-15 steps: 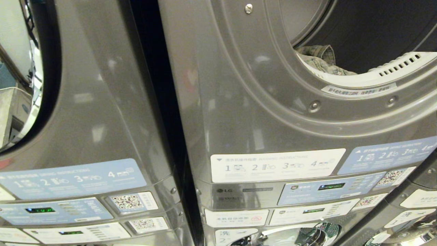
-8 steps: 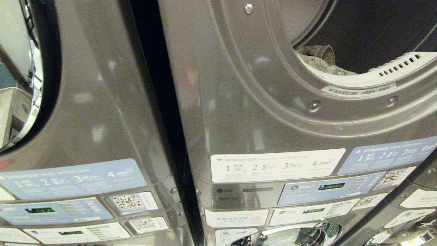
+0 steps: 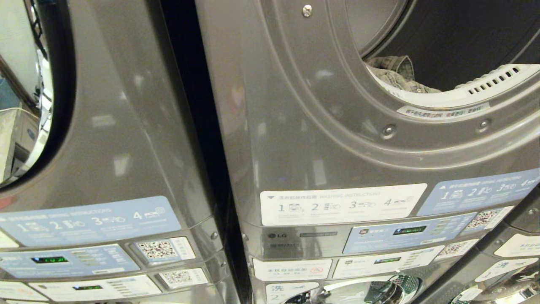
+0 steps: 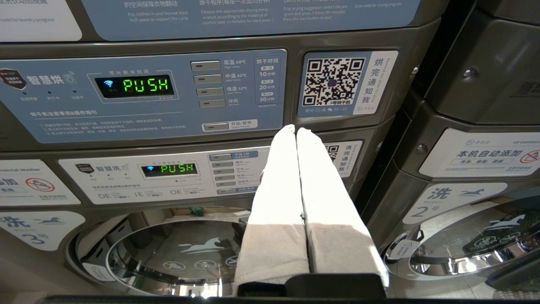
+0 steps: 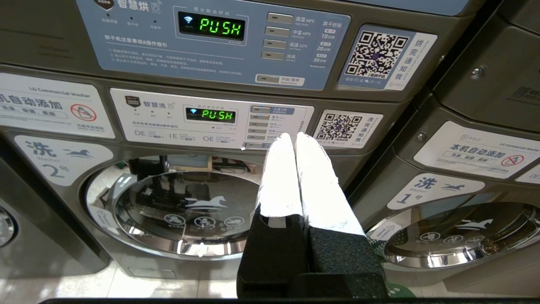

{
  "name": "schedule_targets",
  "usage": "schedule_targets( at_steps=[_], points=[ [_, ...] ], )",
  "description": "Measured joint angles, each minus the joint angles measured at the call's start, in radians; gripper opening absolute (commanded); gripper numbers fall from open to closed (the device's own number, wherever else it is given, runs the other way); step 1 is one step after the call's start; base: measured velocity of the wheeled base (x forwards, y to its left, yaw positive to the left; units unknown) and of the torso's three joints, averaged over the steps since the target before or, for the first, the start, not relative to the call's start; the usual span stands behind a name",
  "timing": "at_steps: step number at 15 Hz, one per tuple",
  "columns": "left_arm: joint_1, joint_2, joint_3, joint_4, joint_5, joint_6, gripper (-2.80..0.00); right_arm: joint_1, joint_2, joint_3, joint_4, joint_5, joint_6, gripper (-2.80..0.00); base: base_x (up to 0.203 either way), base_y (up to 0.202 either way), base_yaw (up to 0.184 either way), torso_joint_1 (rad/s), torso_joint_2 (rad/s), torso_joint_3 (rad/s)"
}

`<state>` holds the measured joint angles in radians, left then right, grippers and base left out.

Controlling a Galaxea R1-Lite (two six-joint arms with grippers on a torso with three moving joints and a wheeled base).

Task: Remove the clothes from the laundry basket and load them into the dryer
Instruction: Close the dryer

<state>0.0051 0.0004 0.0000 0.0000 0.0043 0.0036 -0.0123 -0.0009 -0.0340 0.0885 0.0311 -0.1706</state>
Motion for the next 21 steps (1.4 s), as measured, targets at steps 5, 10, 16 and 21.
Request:
schedule_targets(
  at_steps=[5,10,16,21],
  points=[
    [0.0,0.0,0.0,0.0,0.0,0.0,-2.8,0.0,0.0,0.001,-0.002,0.001,0.001,-2.8,0.0,0.0,0.0,0.0,0.0,0.0],
    [0.0,0.0,0.0,0.0,0.0,-0.001,-2.8,0.0,0.0,0.001,-0.002,0.001,0.001,-2.8,0.0,0.0,0.0,0.0,0.0,0.0],
    [0.0,0.0,0.0,0.0,0.0,-0.001,-2.8,0.0,0.0,-0.001,0.0,0.003,0.0,-2.8,-0.011,0.0,0.0,0.001,0.0,0.0],
    [0.0,0.0,0.0,0.0,0.0,-0.001,-2.8,0.0,0.0,-0.001,0.002,0.003,0.0,-2.8,-0.189,0.0,0.0,-0.003,0.01,0.002]
  ],
)
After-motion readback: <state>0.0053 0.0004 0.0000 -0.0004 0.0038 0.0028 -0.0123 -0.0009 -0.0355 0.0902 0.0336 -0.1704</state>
